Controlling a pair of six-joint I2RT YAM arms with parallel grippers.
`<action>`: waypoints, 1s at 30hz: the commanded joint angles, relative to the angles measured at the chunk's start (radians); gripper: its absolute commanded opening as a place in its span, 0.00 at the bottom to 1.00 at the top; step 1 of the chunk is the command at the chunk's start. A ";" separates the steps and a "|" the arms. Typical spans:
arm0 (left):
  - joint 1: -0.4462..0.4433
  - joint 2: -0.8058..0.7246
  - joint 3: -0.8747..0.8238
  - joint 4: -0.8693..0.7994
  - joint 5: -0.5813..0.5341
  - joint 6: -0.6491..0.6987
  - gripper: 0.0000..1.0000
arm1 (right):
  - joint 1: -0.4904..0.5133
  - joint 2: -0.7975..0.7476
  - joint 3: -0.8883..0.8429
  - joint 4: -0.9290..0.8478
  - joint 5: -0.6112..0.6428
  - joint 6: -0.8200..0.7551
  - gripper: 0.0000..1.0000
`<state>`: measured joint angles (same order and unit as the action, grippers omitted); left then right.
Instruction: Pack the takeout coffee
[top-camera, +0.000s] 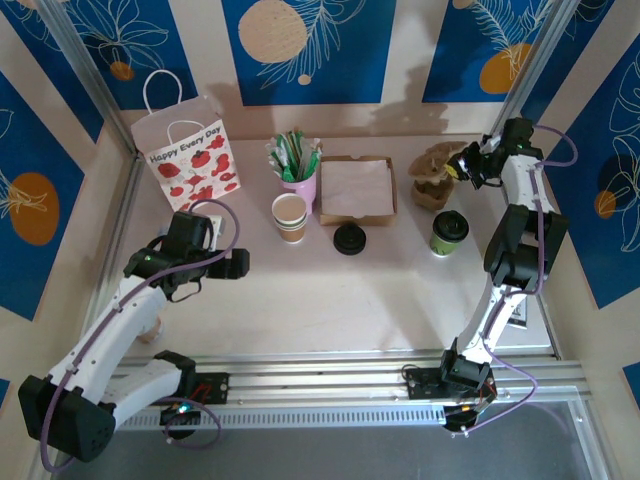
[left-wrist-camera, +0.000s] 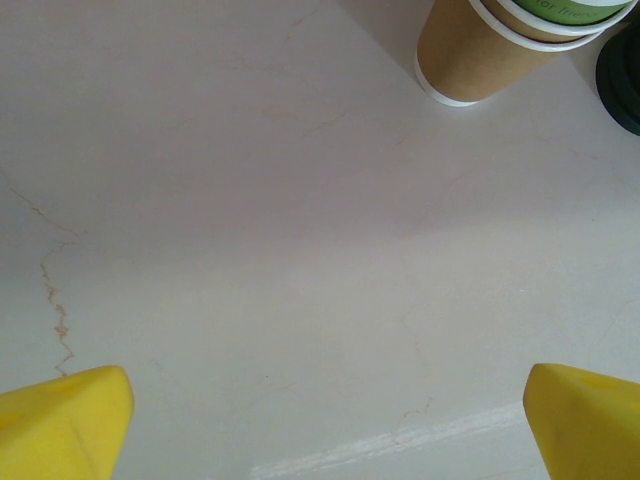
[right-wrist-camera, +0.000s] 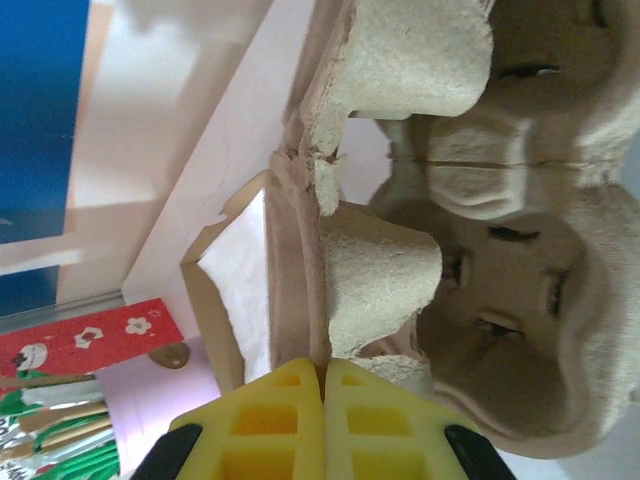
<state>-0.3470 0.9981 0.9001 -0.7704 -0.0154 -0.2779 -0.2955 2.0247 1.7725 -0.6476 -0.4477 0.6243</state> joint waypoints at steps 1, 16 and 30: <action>0.011 -0.015 0.000 -0.002 -0.001 0.026 1.00 | 0.011 -0.081 0.036 0.018 -0.076 0.029 0.00; 0.012 -0.155 -0.010 0.023 -0.080 -0.002 1.00 | 0.226 -0.564 -0.263 0.062 0.037 0.039 0.00; 0.018 -0.198 0.203 -0.052 -0.078 -0.140 1.00 | 0.806 -1.323 -1.050 0.044 0.607 0.337 0.00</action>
<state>-0.3462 0.8078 1.0267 -0.7944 -0.0914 -0.3737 0.4286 0.7788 0.8192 -0.5705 -0.0467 0.8234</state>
